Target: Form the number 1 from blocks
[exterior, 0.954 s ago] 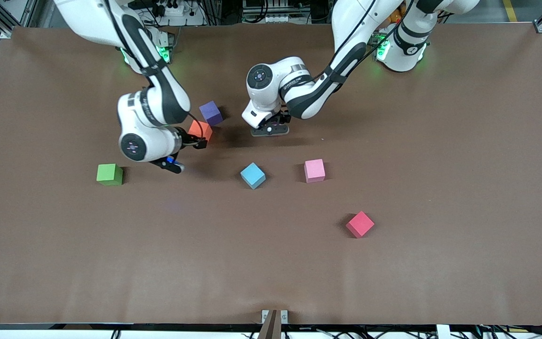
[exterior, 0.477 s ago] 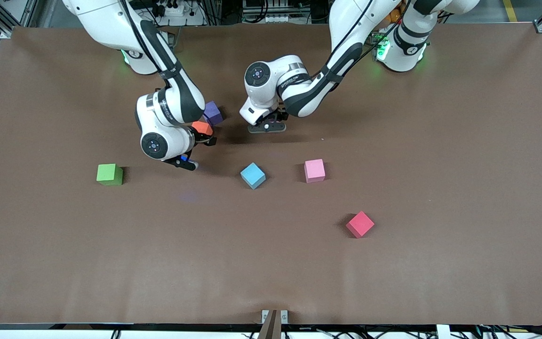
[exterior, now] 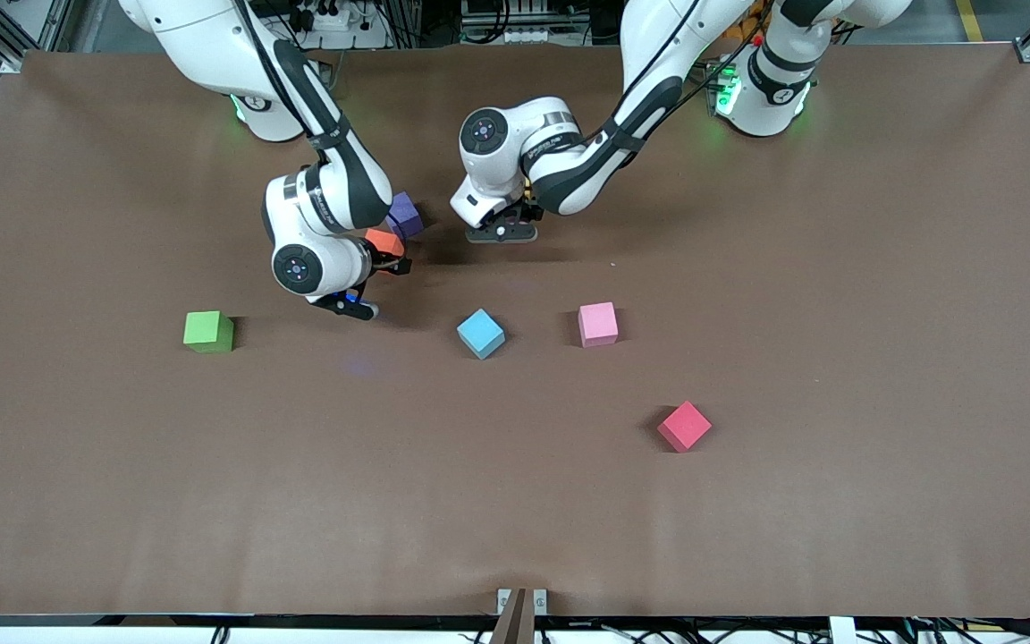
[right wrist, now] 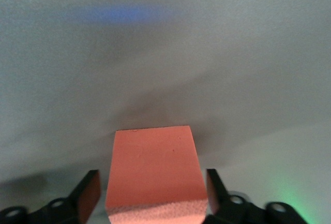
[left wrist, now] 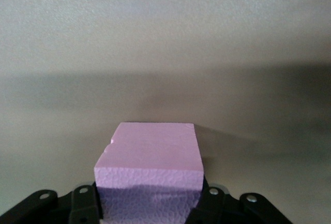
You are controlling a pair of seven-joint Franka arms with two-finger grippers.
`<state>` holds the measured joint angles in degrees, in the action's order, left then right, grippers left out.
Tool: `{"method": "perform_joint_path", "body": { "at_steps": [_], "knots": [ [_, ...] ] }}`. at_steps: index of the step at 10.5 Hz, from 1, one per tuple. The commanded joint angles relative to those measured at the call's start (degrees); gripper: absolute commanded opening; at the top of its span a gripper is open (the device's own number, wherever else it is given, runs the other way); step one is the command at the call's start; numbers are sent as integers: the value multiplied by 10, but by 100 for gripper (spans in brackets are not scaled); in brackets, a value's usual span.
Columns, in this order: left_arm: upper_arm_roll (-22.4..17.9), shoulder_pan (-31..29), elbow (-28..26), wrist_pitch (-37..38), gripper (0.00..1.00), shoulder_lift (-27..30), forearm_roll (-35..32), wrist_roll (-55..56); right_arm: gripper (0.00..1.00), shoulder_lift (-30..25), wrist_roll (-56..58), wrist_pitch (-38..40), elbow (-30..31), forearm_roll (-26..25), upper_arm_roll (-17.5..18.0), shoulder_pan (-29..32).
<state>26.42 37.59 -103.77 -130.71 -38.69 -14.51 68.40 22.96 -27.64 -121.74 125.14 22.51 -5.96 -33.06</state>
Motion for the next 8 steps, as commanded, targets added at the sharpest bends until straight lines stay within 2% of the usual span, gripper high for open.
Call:
{"method": "perform_joint_path", "body": {
  "at_steps": [1,2,3,4,5,8],
  "knots": [
    [4,2,-16,-10,0,-5,-8,-5,54,-9,8,-9,12,12,-5,-7],
    [4,5,-17,-9,0,-5,-7,-5,50,-10,8,-8,11,12,-5,-7],
    [4,5,-16,-7,2,-4,-8,-6,50,-15,8,-4,11,12,-5,-6],
    [4,5,-17,-4,62,-3,-8,-7,52,-24,9,-3,11,12,-5,-3],
    [4,13,-17,-2,100,-2,-12,-6,53,-41,14,3,12,11,-5,0],
    [1,8,-10,26,100,25,-10,4,54,-87,63,26,10,3,-7,22]
  ]
}}
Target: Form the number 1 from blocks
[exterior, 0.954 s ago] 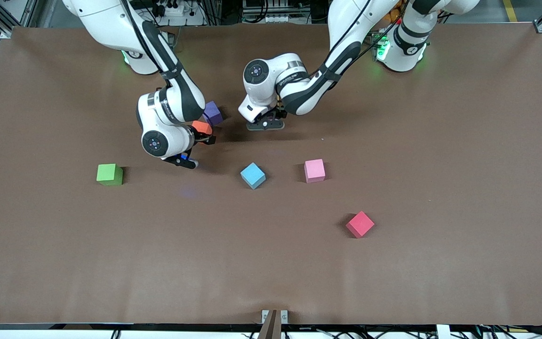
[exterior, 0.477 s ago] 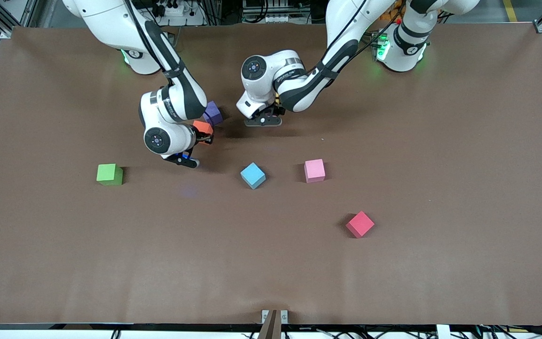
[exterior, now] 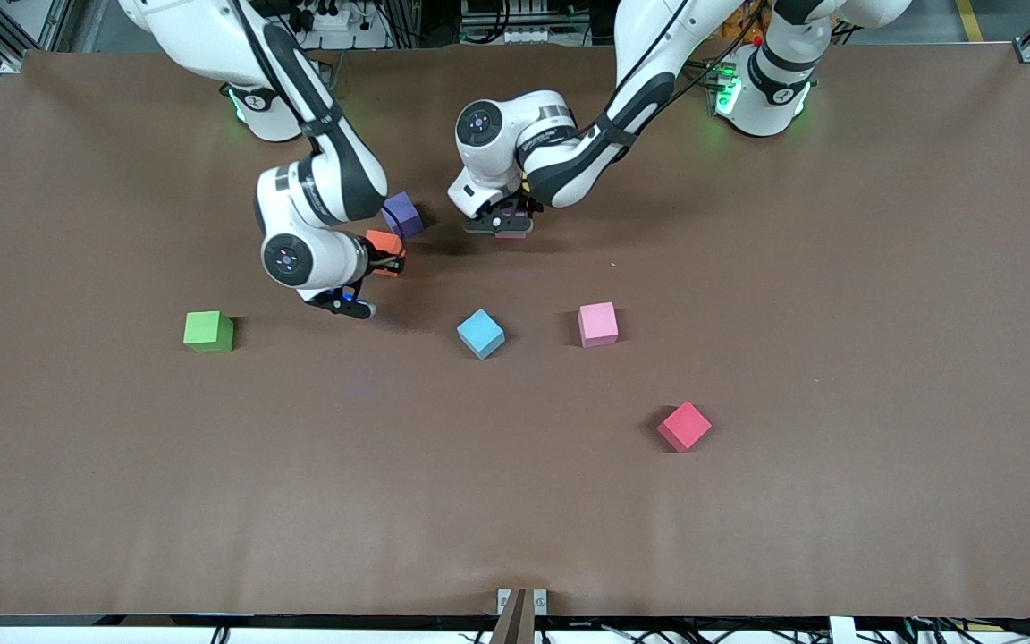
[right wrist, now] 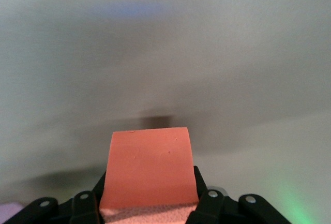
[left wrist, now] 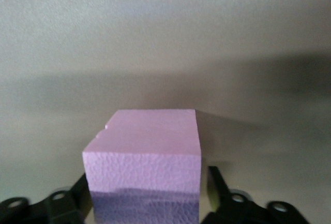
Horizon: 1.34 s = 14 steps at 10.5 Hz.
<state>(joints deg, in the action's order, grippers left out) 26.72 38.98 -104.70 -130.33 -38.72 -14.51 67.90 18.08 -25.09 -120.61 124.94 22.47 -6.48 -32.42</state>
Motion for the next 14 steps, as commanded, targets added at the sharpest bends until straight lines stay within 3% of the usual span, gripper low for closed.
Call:
{"method": "perform_joint_path", "body": {
  "at_steps": [1,3,5,6,9,12,14],
  "knots": [
    [-4,-20,2,31,100,50,-9,9,54,-44,56,16,12,3,-12,17],
    [-5,-72,19,36,100,89,-10,9,54,-48,72,16,11,2,-18,17],
    [-6,-135,72,80,100,92,-19,3,54,-53,77,16,1,-28,-18,7],
    [-6,-162,75,91,100,96,-19,-3,53,-51,69,13,-8,-57,-18,-18],
    [-5,-283,87,91,100,97,-21,-95,52,-40,-16,-1,-41,-58,-17,-104],
    [-13,-322,140,91,100,40,-19,-17,52,4,-87,-66,-71,-51,-16,-171],
    [-54,-316,177,91,100,10,-13,12,52,42,-126,-65,-118,-51,-16,-193]
  ]
}}
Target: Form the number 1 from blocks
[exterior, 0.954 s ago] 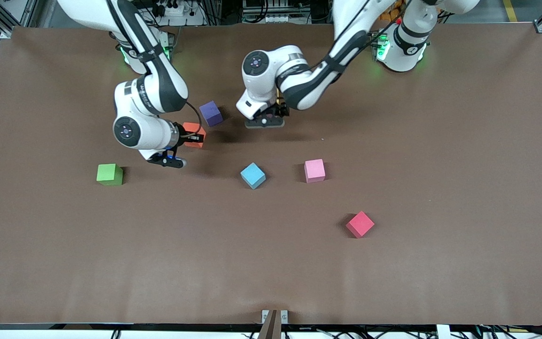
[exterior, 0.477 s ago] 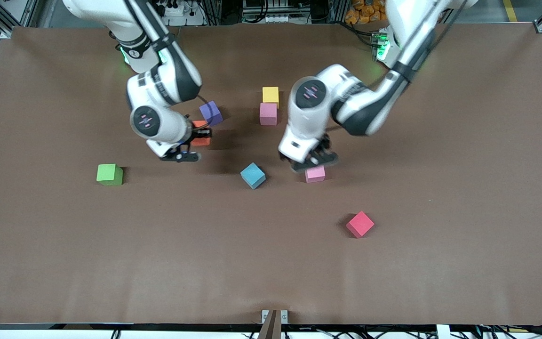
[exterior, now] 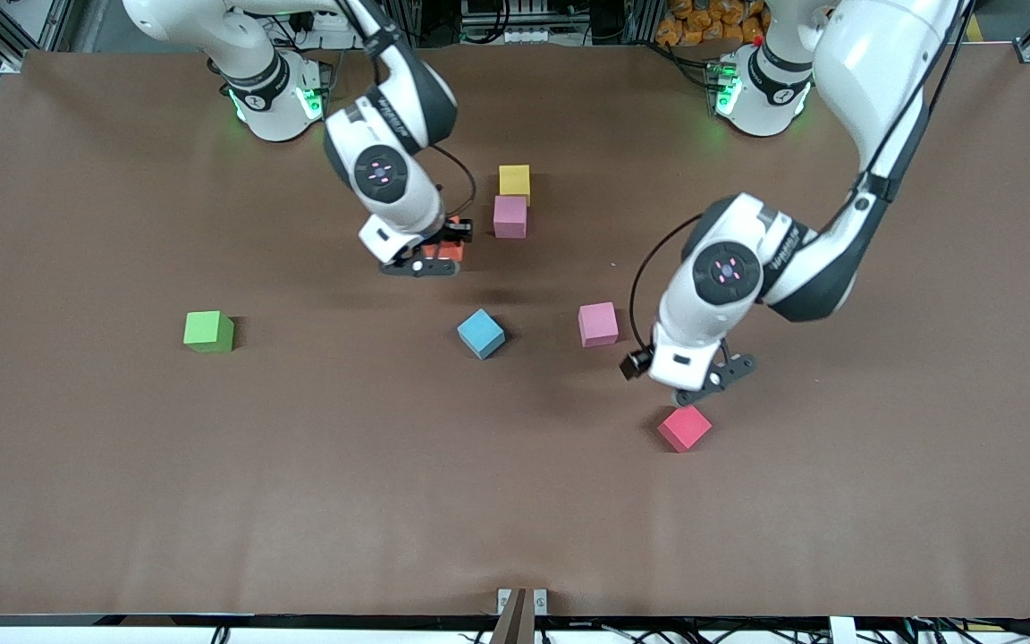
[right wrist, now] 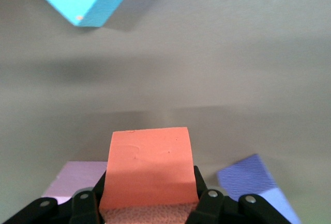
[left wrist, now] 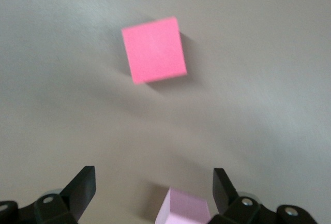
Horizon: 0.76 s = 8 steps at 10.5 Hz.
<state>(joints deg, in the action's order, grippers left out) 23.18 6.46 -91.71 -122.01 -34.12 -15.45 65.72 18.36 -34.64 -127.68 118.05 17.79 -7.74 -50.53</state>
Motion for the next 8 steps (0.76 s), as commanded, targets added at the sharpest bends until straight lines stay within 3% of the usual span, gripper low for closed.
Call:
{"method": "perform_joint_path", "body": {
  "at_steps": [1,4,6,8],
  "knots": [
    [-27,9,65,8,100,-53,-5,66,52,59,-45,7,-71,-4,-3,-22],
    [-65,10,94,3,100,-90,-5,75,52,116,-57,11,-124,13,-3,-50],
    [-68,10,129,-3,100,-120,-3,113,52,144,-57,30,-170,30,-3,-66],
    [-71,15,135,-30,100,-132,-4,125,52,159,-59,24,-178,41,-3,-81]
  ]
}}
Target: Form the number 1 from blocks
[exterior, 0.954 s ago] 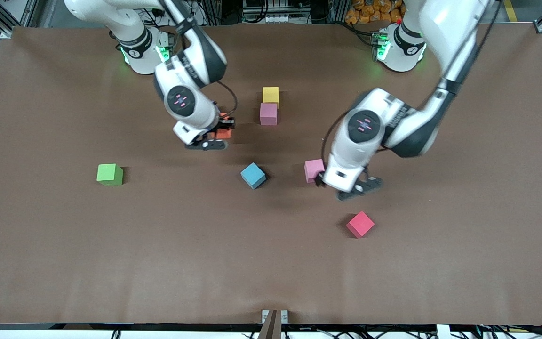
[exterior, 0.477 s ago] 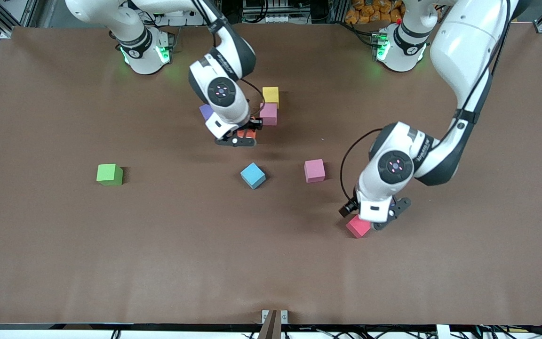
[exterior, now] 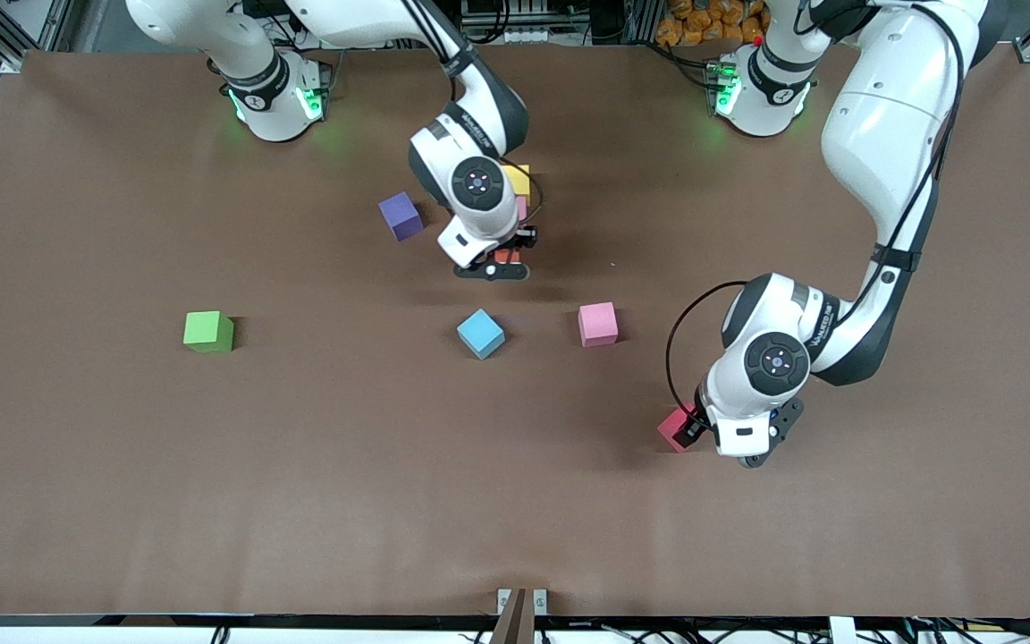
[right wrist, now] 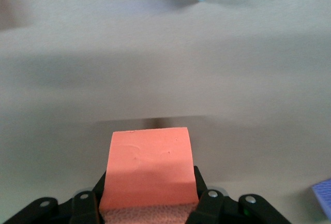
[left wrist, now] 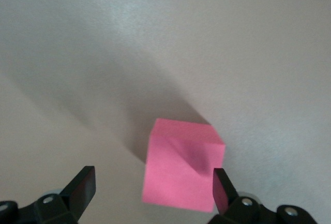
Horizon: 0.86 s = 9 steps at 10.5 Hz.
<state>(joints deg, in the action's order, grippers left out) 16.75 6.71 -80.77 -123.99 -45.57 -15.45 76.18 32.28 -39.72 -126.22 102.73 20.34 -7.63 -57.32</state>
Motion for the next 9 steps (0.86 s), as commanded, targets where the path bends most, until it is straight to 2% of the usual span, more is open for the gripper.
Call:
{"method": "perform_joint_path", "body": {
  "at_steps": [1,4,7,8,9],
  "knots": [
    [-11,15,25,-24,100,-24,-4,24,52,21,-6,9,-23,26,-5,-18],
    [-17,20,25,-59,100,-46,-8,11,52,17,-5,15,-16,25,-5,-24],
    [-19,25,24,-59,99,-56,-10,-17,53,16,-4,16,-14,24,-5,-21],
    [-19,22,23,-59,15,-53,-10,-55,53,15,-3,12,-1,21,-5,-19],
    [-18,18,22,-58,0,-51,-10,-85,54,15,-4,13,2,20,-5,-19]
  ]
}}
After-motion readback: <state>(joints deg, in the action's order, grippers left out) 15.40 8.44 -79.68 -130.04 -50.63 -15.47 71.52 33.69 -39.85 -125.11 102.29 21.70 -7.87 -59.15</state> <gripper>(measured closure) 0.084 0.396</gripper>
